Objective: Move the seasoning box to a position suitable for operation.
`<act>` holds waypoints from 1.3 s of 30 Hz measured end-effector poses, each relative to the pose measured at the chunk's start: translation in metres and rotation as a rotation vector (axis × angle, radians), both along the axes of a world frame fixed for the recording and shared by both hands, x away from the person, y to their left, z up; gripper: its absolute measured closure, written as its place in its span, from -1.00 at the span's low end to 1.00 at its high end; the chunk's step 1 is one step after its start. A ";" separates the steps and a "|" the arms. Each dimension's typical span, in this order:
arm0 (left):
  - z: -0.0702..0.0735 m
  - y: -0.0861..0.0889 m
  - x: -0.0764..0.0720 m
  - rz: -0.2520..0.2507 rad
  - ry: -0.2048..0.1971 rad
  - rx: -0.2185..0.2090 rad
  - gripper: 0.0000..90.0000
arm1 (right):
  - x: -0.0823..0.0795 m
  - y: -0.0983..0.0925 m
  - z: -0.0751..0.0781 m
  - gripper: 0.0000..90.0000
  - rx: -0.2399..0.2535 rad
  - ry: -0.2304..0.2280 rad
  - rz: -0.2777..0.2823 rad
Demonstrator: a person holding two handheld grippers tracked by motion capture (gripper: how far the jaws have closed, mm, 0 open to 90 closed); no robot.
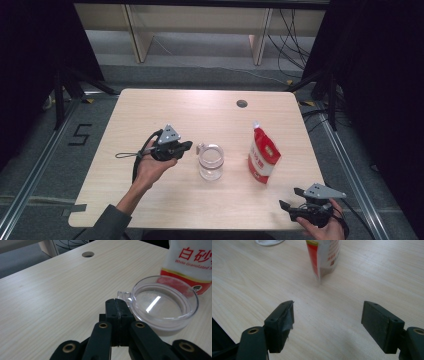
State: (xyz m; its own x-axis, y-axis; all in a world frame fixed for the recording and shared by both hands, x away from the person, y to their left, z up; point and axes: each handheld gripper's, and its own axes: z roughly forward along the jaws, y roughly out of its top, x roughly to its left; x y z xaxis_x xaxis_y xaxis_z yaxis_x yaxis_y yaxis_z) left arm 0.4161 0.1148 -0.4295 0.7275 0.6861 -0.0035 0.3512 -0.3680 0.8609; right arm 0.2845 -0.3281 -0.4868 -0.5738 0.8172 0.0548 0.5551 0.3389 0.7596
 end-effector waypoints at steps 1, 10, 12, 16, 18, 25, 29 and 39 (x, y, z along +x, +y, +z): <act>0.001 -0.004 0.003 0.003 -0.009 -0.015 0.98 | 0.000 0.000 0.000 -0.40 0.000 -0.002 0.002; 0.007 -0.023 0.016 -0.014 -0.004 -0.011 0.98 | 0.000 0.001 0.000 -0.40 -0.006 0.005 0.000; 0.008 -0.028 0.020 -0.013 -0.007 -0.008 0.98 | 0.000 0.001 0.000 -0.40 -0.008 0.002 0.000; 0.010 -0.036 0.027 -0.011 0.000 0.007 0.98 | 0.000 0.001 0.000 -0.40 0.000 0.012 0.004; 0.008 -0.041 0.036 -0.012 0.019 0.032 0.98 | 0.001 0.001 -0.001 -0.40 -0.007 0.007 0.005; 0.003 -0.049 0.044 -0.027 0.042 0.079 0.98 | 0.000 0.001 0.000 -0.40 -0.005 0.015 0.002; 0.000 -0.049 0.043 -0.025 0.049 0.097 0.97 | 0.001 0.002 0.000 -0.40 -0.006 0.002 0.009; 0.003 -0.043 0.042 -0.024 0.077 0.109 0.97 | 0.000 0.002 0.000 -0.40 -0.004 0.002 0.007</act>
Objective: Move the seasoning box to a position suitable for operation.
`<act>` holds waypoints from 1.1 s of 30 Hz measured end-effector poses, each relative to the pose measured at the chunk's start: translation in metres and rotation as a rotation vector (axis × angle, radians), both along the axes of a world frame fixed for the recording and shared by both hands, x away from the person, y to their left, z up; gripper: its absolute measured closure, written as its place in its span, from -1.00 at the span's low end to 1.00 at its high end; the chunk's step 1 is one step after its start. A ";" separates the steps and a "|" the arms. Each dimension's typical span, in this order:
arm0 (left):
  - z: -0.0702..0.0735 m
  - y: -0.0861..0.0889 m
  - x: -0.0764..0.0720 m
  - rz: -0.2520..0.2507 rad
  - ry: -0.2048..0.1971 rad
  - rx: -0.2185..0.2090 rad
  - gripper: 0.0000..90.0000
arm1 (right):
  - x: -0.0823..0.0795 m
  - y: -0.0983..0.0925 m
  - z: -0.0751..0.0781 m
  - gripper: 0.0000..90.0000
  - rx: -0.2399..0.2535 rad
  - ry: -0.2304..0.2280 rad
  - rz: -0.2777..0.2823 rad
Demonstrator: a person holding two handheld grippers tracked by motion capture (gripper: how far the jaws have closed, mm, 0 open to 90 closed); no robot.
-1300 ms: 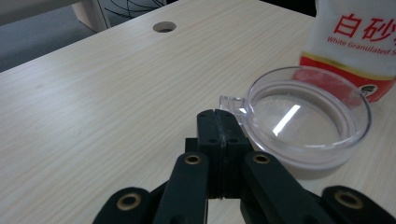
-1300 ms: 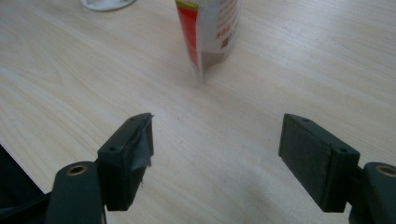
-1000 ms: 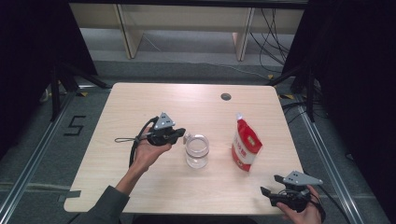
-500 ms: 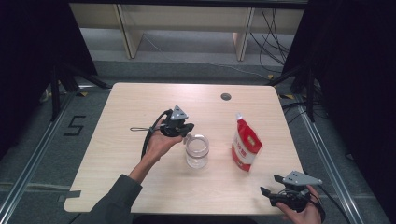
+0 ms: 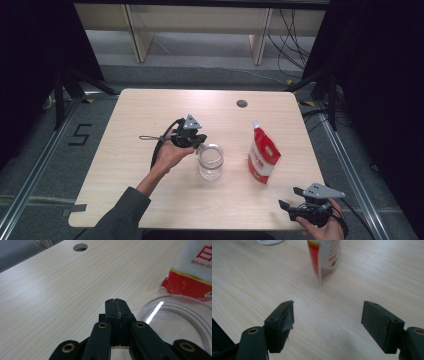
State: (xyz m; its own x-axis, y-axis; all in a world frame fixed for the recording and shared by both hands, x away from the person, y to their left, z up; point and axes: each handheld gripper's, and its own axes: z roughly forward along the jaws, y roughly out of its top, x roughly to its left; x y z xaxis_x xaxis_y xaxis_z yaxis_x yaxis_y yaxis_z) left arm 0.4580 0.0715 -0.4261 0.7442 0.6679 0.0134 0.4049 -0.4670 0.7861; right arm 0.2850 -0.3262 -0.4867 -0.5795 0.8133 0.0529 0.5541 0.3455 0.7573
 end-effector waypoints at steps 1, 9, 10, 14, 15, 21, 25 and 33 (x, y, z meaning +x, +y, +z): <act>0.001 0.002 0.000 -0.001 0.005 0.003 0.97 | -0.001 0.000 0.000 -0.40 0.004 0.005 -0.007; 0.005 0.011 -0.008 0.008 0.014 0.014 0.95 | -0.001 0.000 0.000 -0.40 0.001 0.006 -0.007; 0.006 0.012 -0.010 0.020 0.021 0.014 0.95 | -0.001 0.000 0.000 -0.40 -0.005 -0.003 -0.007; 0.008 0.018 -0.012 0.016 0.021 0.018 0.94 | -0.001 0.000 -0.001 -0.40 -0.008 0.000 -0.002; 0.008 0.019 -0.013 0.024 0.023 0.015 0.94 | -0.001 0.000 -0.001 -0.40 -0.008 0.000 -0.001; 0.006 0.027 -0.017 0.035 0.040 -0.026 0.94 | -0.001 0.000 -0.001 -0.40 -0.011 0.001 -0.003; 0.006 0.031 -0.020 0.031 0.036 -0.028 0.92 | -0.001 0.001 -0.001 -0.40 -0.010 0.000 -0.005; 0.006 0.042 -0.023 0.053 0.014 -0.104 0.80 | -0.003 0.001 0.000 -0.40 0.001 0.023 -0.014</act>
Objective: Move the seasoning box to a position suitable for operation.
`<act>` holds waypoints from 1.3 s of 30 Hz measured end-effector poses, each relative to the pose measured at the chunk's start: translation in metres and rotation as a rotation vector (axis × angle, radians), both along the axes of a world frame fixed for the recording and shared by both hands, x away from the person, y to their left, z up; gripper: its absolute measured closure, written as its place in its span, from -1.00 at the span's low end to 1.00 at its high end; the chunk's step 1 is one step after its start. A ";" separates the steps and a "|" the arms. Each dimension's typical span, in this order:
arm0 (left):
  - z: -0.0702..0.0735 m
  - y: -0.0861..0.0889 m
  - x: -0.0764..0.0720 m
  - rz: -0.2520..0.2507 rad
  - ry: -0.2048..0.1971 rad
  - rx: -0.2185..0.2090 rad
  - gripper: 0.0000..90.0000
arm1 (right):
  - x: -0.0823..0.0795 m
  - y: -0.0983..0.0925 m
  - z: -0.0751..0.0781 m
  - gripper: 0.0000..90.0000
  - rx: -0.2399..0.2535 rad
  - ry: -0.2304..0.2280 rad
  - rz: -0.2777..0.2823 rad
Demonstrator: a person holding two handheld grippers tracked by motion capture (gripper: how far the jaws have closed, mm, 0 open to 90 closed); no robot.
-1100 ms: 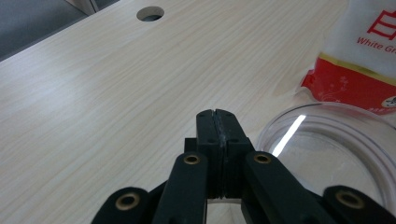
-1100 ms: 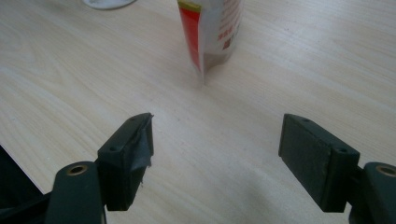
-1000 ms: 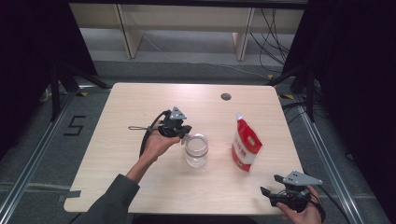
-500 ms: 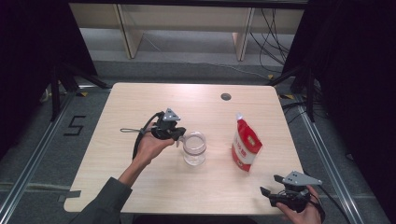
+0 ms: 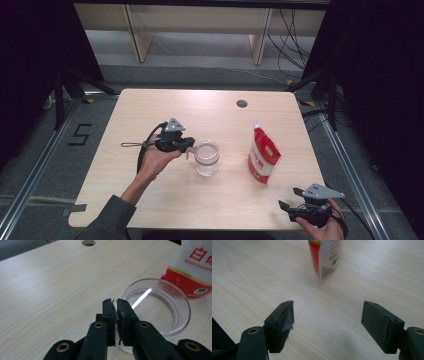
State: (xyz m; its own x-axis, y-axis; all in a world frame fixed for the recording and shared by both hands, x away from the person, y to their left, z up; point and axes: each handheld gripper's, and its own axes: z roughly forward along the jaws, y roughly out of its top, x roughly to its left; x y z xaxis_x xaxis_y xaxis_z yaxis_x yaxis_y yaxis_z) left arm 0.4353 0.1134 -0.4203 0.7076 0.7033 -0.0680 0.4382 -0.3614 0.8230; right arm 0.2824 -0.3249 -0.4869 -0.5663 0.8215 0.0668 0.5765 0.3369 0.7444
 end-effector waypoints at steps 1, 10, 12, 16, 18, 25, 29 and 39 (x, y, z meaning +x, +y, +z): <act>0.000 0.008 -0.002 0.012 -0.031 -0.040 0.74 | 0.001 -0.001 0.000 -0.40 -0.015 -0.022 0.011; -0.022 0.035 -0.014 0.011 -0.074 -0.066 0.29 | 0.001 0.000 0.000 -0.40 -0.016 -0.011 0.014; -0.029 0.036 -0.016 0.004 -0.071 -0.061 0.20 | 0.002 -0.001 0.000 -0.40 -0.019 -0.022 0.024; -0.041 0.033 -0.019 -0.001 -0.062 -0.042 0.15 | 0.001 0.000 -0.001 -0.40 -0.009 -0.008 0.015; -0.051 0.029 -0.018 -0.016 -0.076 -0.011 0.13 | 0.002 0.000 -0.001 -0.40 -0.019 -0.015 0.028; -0.067 0.020 -0.009 -0.006 -0.084 0.013 0.10 | 0.002 0.000 -0.001 -0.40 -0.022 -0.019 0.028; -0.072 0.018 -0.004 -0.014 -0.078 0.024 0.15 | 0.002 0.001 -0.002 -0.40 -0.032 -0.019 0.032; -0.076 0.013 0.002 -0.059 -0.092 -0.006 0.34 | 0.004 0.000 -0.002 -0.40 -0.048 -0.032 0.049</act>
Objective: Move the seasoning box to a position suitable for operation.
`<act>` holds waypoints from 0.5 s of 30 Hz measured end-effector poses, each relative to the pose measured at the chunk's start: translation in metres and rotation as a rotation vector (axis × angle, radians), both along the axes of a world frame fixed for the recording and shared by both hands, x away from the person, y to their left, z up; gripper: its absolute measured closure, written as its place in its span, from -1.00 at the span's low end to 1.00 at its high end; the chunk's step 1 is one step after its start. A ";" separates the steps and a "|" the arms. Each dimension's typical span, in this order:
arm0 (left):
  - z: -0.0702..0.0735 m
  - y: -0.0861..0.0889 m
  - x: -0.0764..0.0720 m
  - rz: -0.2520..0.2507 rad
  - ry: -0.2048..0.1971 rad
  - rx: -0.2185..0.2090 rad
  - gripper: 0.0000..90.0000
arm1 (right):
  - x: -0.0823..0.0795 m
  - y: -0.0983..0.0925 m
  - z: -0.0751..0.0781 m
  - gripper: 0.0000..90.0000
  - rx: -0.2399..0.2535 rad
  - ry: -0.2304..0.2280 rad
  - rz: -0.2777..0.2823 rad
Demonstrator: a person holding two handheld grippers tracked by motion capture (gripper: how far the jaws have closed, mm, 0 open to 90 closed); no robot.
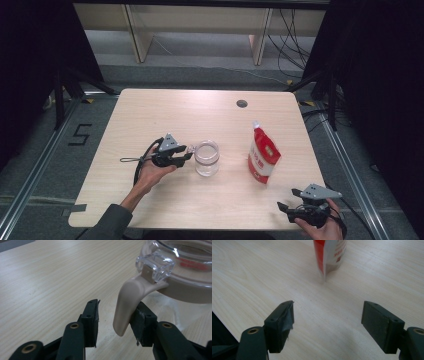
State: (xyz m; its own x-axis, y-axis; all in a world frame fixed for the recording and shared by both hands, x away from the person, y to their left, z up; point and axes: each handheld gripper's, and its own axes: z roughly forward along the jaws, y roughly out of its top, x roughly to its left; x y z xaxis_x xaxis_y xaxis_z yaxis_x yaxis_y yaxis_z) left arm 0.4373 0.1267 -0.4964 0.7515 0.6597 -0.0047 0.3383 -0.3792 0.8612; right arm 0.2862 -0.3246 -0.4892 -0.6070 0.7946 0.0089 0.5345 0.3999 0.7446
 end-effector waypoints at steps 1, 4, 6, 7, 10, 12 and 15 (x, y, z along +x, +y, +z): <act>-0.001 -0.001 0.000 -0.001 0.003 -0.004 0.36 | 0.000 0.000 0.000 -0.40 0.001 0.000 0.000; -0.001 -0.003 0.001 -0.021 -0.003 -0.001 0.43 | 0.000 0.000 0.000 -0.40 0.001 0.007 0.005; -0.001 -0.004 0.001 -0.036 -0.006 -0.011 0.52 | 0.000 0.001 0.000 -0.40 -0.001 0.006 0.007; -0.001 -0.005 0.000 -0.033 0.001 -0.017 0.57 | 0.000 0.001 0.000 -0.40 0.001 0.006 0.005; 0.000 -0.003 -0.001 -0.047 -0.004 -0.008 0.70 | 0.000 0.001 0.000 -0.40 0.004 0.006 0.008; -0.001 -0.002 -0.003 -0.051 -0.014 0.001 0.70 | 0.000 0.001 0.000 -0.40 0.002 0.008 0.006; 0.000 -0.002 -0.005 -0.063 -0.027 0.008 0.70 | 0.001 0.001 -0.001 -0.40 0.006 0.014 0.018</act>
State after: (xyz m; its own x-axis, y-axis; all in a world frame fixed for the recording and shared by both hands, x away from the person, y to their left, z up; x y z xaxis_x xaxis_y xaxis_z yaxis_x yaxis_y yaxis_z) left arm 0.4325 0.1244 -0.4965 0.7913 0.6111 0.0211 0.2906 -0.4062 0.8664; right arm 0.2871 -0.3238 -0.4901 -0.6209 0.7836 0.0222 0.5376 0.4050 0.7396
